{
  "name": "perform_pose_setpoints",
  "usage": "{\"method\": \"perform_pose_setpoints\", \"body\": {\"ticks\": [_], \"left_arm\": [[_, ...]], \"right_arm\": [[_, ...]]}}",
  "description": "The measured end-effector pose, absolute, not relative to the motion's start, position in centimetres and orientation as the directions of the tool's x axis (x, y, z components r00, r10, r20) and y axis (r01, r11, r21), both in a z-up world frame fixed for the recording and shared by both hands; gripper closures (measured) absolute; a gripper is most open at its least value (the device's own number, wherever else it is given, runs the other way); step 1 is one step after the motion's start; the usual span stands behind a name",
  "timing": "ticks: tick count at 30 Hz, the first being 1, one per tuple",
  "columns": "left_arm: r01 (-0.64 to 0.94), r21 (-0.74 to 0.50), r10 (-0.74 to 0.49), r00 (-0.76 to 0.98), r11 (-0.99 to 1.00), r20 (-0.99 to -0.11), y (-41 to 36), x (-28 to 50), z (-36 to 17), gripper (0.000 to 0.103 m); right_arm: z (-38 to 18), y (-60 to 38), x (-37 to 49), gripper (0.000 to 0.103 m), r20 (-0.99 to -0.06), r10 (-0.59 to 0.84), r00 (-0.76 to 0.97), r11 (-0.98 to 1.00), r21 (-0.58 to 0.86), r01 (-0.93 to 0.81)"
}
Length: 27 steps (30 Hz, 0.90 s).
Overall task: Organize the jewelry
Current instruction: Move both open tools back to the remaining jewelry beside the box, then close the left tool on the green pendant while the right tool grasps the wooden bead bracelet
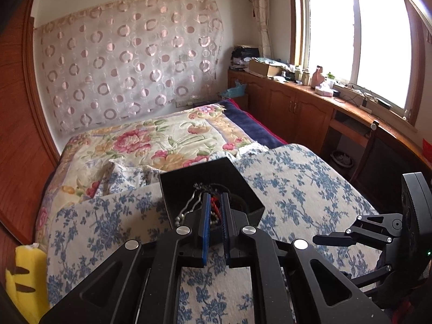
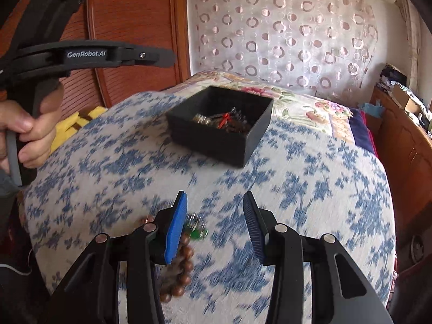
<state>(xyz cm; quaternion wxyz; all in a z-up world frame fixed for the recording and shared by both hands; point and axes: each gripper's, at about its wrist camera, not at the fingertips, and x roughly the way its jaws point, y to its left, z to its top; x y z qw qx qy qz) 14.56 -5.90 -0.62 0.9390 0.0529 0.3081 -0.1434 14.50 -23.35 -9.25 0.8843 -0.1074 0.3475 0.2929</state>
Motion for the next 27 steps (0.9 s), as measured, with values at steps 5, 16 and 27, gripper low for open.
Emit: {"method": "perform_pose_setpoints", "body": {"ticks": [5,16,27], "left_arm": [[0.298,0.005,-0.234,0.761,0.955,-0.605,-5.3,13.4,-2.7,0.054],[0.276,-0.05,-0.233,0.688,0.96,-0.687,-3.5,12.1,-7.9,0.05],[0.305,-0.095,-0.278,0.643,0.948,-0.713,-4.1,9.8,-9.8,0.05]], "right_arm": [[-10.7,-23.4,12.4,0.065,-0.704,0.45,0.55,0.788,0.022,-0.616],[-12.6,-22.9,11.2,0.078,-0.752,0.428,0.501,0.778,0.025,-0.627],[-12.6,-23.4,10.6,0.088,-0.75,0.423,0.509,0.784,0.022,-0.62]]}}
